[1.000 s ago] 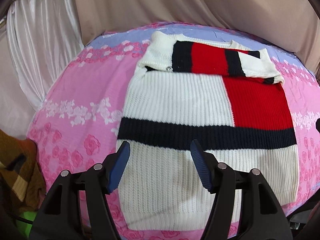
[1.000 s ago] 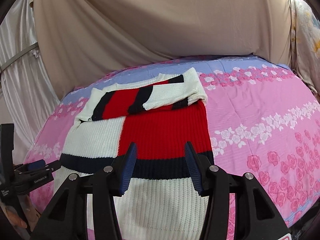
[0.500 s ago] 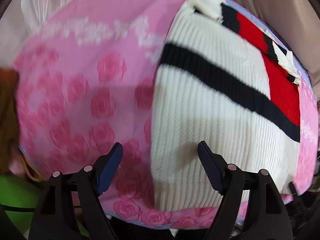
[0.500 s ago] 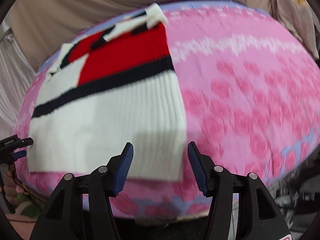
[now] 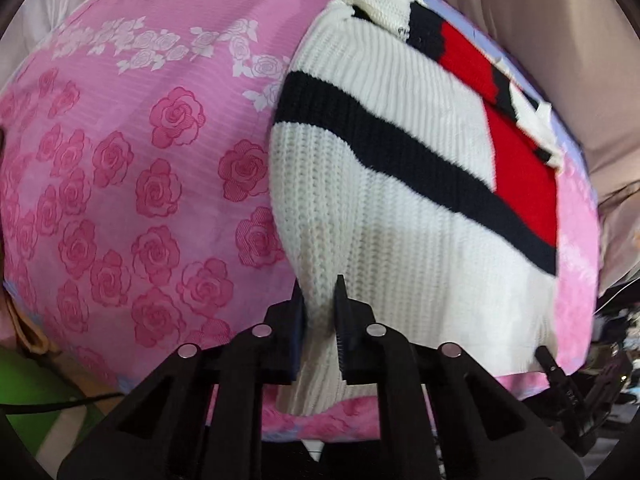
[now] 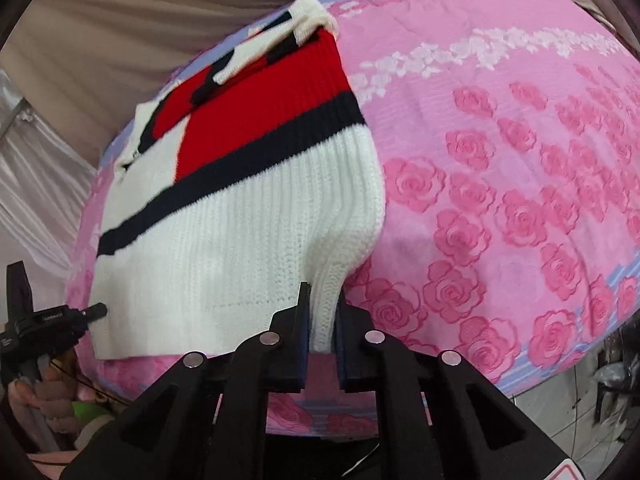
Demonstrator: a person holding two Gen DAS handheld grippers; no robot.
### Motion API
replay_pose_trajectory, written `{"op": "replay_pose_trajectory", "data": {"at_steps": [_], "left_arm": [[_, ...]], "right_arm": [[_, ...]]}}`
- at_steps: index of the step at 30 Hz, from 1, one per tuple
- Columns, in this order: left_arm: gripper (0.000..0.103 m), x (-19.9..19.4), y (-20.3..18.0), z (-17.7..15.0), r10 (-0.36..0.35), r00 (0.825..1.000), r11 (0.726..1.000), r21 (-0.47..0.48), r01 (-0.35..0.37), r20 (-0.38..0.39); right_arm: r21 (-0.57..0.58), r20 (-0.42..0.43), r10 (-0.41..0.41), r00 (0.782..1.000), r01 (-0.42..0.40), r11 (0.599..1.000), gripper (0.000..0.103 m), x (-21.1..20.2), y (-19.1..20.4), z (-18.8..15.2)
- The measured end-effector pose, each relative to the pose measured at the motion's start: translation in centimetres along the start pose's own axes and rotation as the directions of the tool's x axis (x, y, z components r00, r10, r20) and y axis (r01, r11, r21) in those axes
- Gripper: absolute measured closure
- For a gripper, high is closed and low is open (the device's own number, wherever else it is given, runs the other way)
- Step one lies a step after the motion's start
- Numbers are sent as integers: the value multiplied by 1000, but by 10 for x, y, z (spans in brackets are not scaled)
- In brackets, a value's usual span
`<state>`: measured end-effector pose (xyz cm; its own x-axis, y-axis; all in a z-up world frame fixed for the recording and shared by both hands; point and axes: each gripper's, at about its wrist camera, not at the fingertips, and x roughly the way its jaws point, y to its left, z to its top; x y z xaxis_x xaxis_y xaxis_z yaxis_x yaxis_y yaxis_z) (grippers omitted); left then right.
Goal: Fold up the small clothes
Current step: 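Lift the hem with both tools and fold it toward the collar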
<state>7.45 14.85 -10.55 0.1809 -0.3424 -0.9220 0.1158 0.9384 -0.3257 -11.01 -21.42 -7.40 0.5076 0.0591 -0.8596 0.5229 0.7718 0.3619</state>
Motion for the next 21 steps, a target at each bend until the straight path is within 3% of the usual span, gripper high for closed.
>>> {"op": "replay_pose_trajectory", "data": {"at_steps": [5, 11, 14, 18, 21], "left_arm": [[92, -32, -5, -4, -17, 1000, 1000, 10, 17, -3], [92, -53, -19, -35, 28, 997, 998, 54, -25, -67], [92, -54, -24, -68, 72, 987, 995, 75, -62, -146], [92, -59, -26, -109, 108, 957, 993, 66, -94, -270], [92, -72, -27, -118, 120, 951, 993, 29, -116, -286]], "right_arm": [[-77, 25, 3, 1000, -1, 997, 95, -38, 9, 9], [-173, -95, -42, 995, 25, 985, 95, -57, -13, -8], [-225, -192, -71, 979, 27, 974, 95, -65, -28, -28], [-299, -358, -99, 928, -13, 954, 95, -78, -43, -64], [-283, -421, -76, 904, -52, 958, 95, -89, -48, -68]]}}
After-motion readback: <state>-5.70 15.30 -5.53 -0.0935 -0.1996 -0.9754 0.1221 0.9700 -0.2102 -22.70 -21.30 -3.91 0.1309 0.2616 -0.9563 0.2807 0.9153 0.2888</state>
